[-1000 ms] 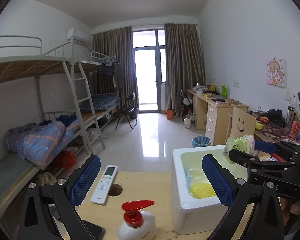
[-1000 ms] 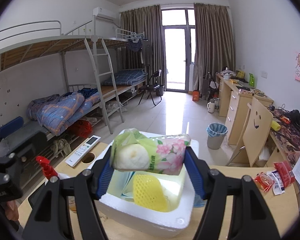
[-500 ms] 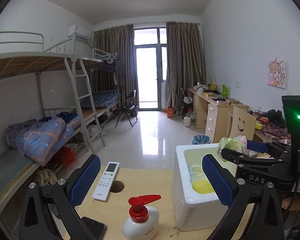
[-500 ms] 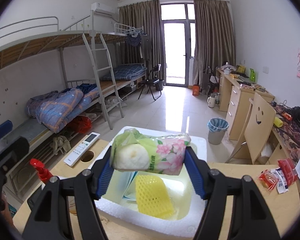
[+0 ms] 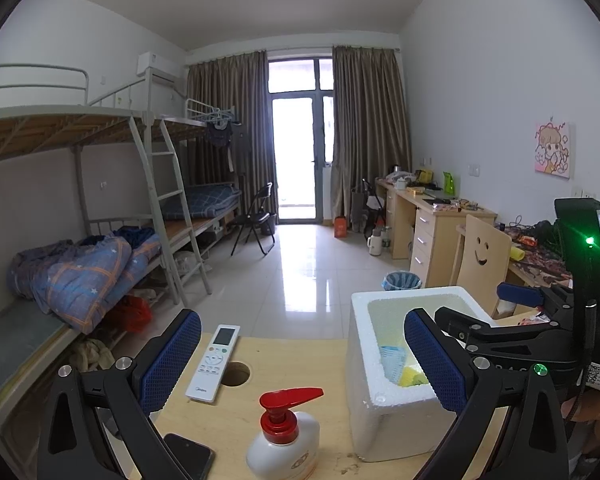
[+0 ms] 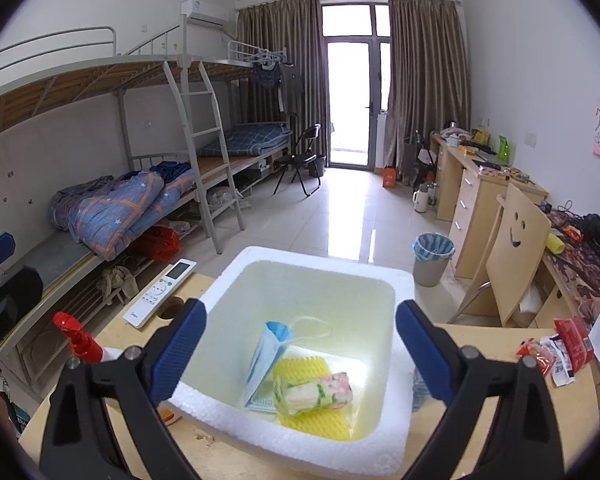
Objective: Organize soft objects
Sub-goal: 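Move both open tools back toward the grey sock and white stick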
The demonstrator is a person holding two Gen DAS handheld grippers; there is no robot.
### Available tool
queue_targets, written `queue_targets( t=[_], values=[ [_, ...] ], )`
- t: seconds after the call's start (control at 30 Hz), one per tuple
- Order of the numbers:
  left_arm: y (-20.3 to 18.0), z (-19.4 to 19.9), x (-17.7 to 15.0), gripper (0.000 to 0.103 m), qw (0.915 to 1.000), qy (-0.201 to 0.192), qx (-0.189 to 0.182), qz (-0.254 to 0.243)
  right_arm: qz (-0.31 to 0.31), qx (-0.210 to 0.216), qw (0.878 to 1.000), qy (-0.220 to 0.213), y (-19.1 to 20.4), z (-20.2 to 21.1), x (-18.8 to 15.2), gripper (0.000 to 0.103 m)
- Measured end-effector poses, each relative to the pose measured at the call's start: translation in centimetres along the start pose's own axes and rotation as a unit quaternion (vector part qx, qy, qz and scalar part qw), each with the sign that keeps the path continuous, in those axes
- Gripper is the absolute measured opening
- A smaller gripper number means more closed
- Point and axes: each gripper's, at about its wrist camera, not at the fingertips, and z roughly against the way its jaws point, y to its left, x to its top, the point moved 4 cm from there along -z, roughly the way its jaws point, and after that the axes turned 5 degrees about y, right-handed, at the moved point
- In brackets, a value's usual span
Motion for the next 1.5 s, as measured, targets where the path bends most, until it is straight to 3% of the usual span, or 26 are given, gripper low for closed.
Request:
queue_targets(
  t=[0.37,0.83,1.5],
  values=[
    [-0.2,0.9,0.0,0.102,1.0000,-0.004,-0.002,0.005,0.001,-0.008,1.000,-0.014,0.2,2.7,0.4,0.100],
    [-1.8,6.7,0.0,0.102,0.9994,-0.033,-0.006,0.000,0.008,-0.014,0.998,-0.056,1.1,9.7,-0.4,0.102],
    [-2.6,15.2,-4.5,0.102,0.9979,-0.063,-0.017,-0.008,0.003,-0.030,0.995,-0.094,1.3,18.2,-6.4,0.103]
  ],
)
